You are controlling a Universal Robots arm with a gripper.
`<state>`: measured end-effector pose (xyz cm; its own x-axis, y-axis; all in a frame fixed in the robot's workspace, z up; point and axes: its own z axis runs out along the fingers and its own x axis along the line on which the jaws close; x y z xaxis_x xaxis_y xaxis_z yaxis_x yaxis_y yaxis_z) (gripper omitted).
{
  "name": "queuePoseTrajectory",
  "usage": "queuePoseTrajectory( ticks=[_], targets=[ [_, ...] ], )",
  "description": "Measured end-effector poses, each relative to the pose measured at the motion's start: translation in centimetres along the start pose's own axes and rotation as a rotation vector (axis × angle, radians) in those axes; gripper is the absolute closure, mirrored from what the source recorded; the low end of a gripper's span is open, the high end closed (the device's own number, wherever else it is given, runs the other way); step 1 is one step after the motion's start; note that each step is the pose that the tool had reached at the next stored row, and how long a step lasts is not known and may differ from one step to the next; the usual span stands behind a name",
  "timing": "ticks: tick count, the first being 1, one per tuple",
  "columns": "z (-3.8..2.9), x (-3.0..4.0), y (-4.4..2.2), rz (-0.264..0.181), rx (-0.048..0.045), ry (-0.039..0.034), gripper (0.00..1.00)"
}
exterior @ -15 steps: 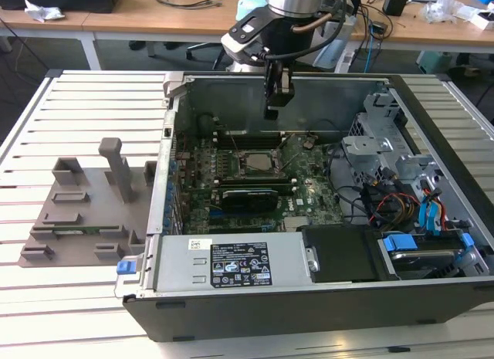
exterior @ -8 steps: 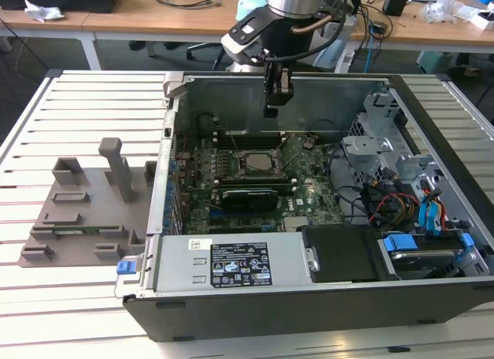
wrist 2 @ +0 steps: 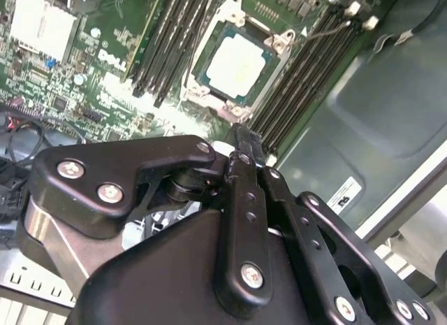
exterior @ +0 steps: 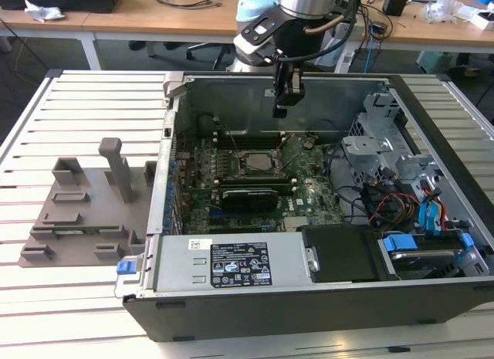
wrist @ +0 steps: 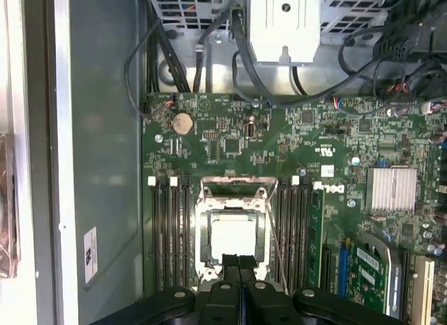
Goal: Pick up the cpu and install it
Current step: 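Close the cpu cover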
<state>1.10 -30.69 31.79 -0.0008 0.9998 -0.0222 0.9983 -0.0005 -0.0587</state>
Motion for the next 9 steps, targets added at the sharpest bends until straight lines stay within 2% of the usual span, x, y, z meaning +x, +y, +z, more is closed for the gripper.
queuePoseTrajectory(
  ticks=[5,9],
  targets=[
    [-0.05,0.00,0.88,0.000,0.0003,-0.0054,0.89],
    [-0.10,-0.01,1.66,0.000,0.0003,-0.0133,0.89]
  ],
)
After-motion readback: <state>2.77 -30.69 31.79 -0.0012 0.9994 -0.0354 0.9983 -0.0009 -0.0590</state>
